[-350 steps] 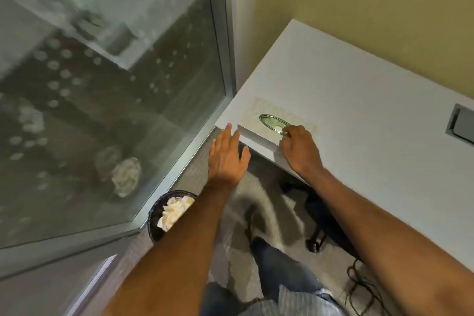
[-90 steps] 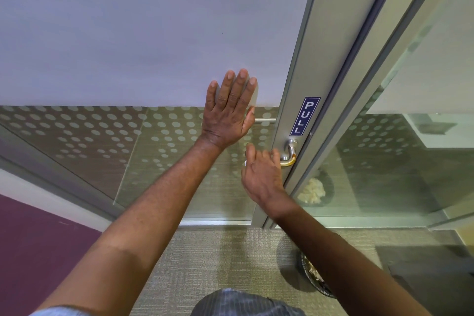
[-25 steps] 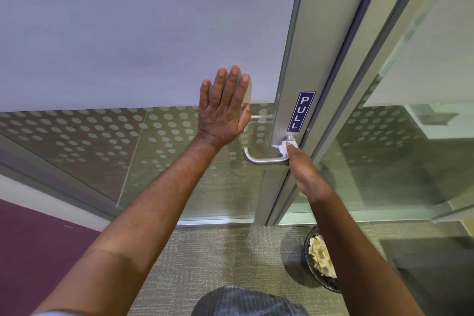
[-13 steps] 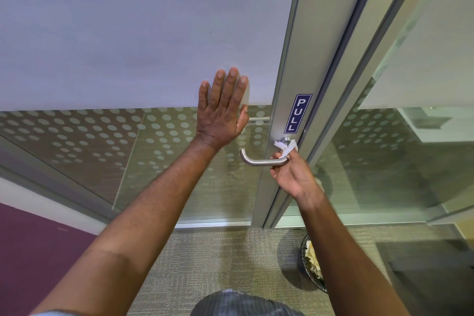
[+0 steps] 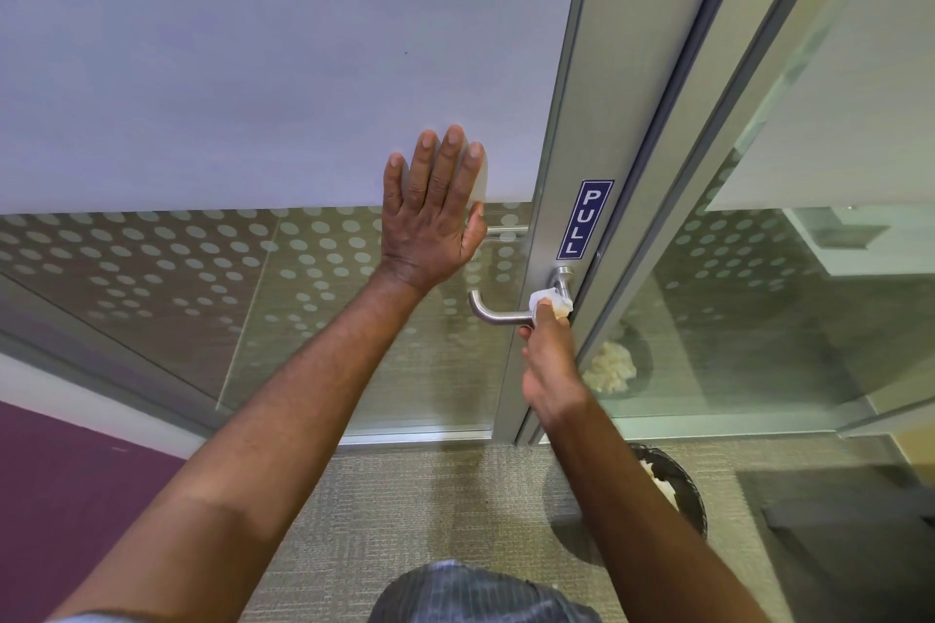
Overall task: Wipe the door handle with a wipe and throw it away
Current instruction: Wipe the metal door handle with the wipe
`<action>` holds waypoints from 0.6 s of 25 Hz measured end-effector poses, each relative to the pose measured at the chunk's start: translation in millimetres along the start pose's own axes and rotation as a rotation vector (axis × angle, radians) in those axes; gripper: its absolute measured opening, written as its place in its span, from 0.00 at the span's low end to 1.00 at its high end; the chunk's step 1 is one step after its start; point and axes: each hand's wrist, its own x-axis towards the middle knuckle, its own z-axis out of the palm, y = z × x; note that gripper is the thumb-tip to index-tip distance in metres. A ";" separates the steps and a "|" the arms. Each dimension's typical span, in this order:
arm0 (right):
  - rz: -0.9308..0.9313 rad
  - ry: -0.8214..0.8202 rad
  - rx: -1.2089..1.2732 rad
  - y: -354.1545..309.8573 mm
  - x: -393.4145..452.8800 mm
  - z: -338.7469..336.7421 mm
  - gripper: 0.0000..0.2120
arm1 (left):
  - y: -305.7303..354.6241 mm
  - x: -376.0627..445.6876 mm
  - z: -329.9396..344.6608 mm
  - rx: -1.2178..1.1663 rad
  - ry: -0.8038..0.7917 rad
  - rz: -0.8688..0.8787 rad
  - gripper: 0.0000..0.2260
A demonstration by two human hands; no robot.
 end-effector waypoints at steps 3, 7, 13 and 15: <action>0.101 -0.118 0.057 -27.1 16.5 -15.8 0.10 | -0.2 0.7 -0.4 -0.002 -0.006 -0.005 0.33; 0.122 -0.295 0.046 -38.4 31.5 -32.1 0.15 | -0.8 0.3 1.1 0.005 -0.007 -0.006 0.34; 0.046 -0.395 -0.089 -43.1 40.3 -38.2 0.12 | -1.0 -0.5 0.0 0.007 -0.015 0.010 0.42; -0.177 -0.232 -0.578 -43.9 43.0 -26.1 0.11 | -0.2 -0.8 -0.2 0.004 -0.020 0.009 0.41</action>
